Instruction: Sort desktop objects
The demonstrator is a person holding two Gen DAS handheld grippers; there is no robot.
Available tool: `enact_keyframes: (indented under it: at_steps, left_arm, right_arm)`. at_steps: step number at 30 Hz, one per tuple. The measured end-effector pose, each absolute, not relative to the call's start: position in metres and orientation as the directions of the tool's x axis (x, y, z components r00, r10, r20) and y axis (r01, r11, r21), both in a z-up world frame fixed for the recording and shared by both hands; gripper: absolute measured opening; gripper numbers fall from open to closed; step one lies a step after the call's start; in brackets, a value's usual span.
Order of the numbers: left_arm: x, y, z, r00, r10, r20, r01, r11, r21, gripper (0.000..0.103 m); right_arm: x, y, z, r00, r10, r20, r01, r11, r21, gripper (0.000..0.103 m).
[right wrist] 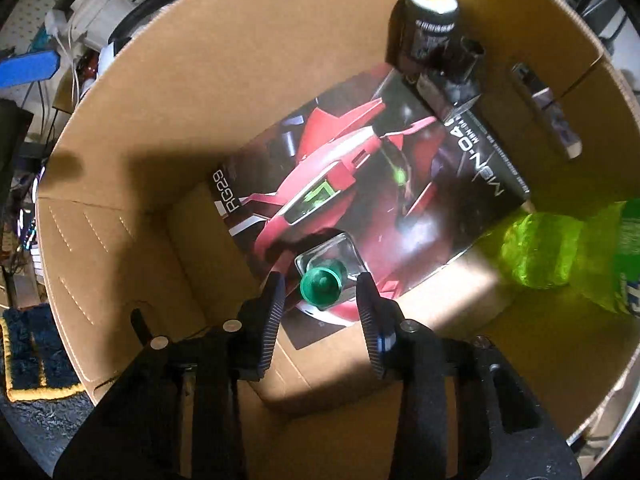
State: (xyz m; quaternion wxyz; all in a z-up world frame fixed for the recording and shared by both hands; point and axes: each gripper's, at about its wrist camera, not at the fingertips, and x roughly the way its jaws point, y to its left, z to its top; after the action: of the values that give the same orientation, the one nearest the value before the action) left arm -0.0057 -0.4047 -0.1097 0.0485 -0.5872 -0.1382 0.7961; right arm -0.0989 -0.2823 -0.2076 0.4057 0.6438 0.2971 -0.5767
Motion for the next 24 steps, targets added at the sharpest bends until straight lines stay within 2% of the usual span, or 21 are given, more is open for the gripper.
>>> enact_keyframes:
  at_steps: [2,15,24]
  left_arm:
    - [-0.008,-0.403,-0.113,-0.297,0.256,-0.920,0.079,-0.954,-0.291,0.080]
    - [-0.027,-0.409,-0.111,-0.294,0.275,-0.915,0.051,-0.952,-0.302,0.080]
    - [-0.027,-0.405,-0.106,-0.294,0.300,-0.908,0.055,-0.943,-0.330,0.080]
  right_arm:
    - [-0.101,-0.282,-0.211,0.169,-0.079,-0.982,0.845,-0.501,0.186,0.023]
    - [-0.126,-0.285,-0.195,0.132,-0.052,-0.990,0.858,-0.494,0.141,0.019]
    - [-0.171,-0.311,-0.188,-0.008,0.018,-1.000,0.901,-0.433,-0.015,0.019]
